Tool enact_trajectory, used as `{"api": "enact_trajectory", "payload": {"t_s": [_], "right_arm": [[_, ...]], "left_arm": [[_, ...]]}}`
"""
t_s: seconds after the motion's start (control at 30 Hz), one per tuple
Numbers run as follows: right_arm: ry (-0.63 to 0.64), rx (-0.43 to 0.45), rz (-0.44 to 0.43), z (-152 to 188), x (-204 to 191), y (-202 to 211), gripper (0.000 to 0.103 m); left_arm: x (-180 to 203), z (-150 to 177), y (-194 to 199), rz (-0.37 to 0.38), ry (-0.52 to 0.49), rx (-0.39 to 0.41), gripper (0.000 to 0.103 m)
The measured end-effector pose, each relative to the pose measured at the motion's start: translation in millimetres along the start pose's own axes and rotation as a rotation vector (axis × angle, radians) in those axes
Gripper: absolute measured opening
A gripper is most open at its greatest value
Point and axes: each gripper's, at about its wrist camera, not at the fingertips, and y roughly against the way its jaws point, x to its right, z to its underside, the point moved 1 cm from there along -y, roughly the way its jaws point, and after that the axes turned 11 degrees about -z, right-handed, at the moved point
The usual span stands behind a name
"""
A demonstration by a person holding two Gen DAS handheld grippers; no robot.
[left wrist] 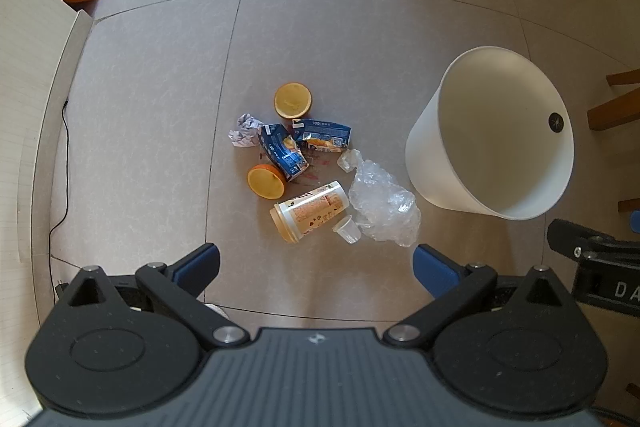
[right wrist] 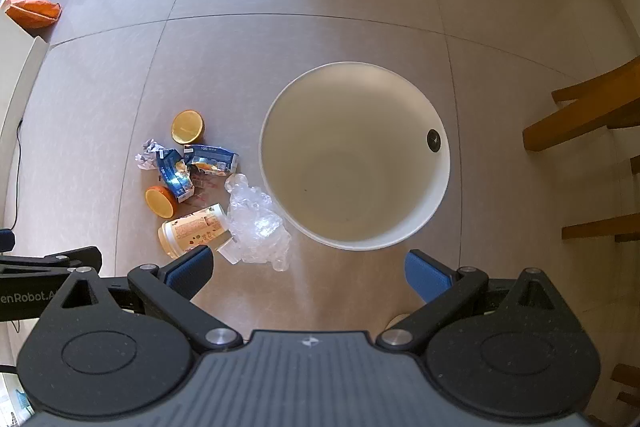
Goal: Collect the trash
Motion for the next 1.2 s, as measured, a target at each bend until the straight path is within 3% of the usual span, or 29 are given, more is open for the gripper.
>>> {"api": "enact_trajectory", "payload": {"t_s": [1.2], "right_arm": [[-0.012, 0.002, -0.001, 0.8, 3.2, -1.1, 0.103]], "left_arm": [[0.2, 4.1, -1.3, 0.014, 0.011, 0.012, 0.102]]}}
